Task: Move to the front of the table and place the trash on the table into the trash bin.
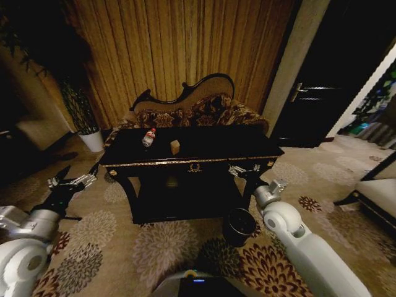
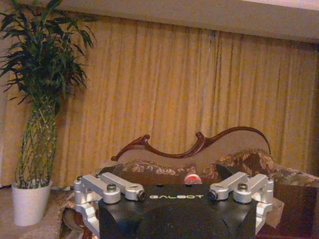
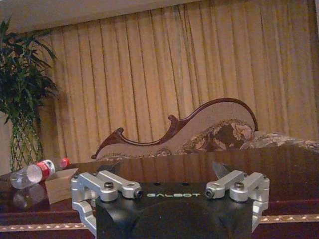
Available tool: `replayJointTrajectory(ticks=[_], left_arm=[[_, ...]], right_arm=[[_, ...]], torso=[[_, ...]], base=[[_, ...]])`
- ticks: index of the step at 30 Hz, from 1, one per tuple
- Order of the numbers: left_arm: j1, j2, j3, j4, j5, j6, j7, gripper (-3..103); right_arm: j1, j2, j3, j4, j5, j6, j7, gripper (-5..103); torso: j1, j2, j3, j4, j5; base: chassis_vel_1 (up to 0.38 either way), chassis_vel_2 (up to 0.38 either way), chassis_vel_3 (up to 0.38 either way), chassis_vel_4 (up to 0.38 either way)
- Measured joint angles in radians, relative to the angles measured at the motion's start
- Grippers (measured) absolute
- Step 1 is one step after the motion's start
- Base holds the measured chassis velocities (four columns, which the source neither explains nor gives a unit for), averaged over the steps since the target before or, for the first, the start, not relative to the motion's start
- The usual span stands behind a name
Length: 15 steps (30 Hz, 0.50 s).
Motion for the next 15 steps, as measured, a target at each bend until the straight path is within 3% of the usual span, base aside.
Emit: replayJointTrajectory(ticks=[15], left_arm=[[0.001, -0.006, 0.002, -0.002, 0.001, -0.007, 0.012, 100]], right_arm=[[-0.001, -0.001, -0.005, -0.002, -0.004, 0.004, -0.002, 100]], torso=[[0.000, 0.000, 0.000, 0.0001, 0.0001]], base=[[-0.173, 0.177, 0.172, -0.169]])
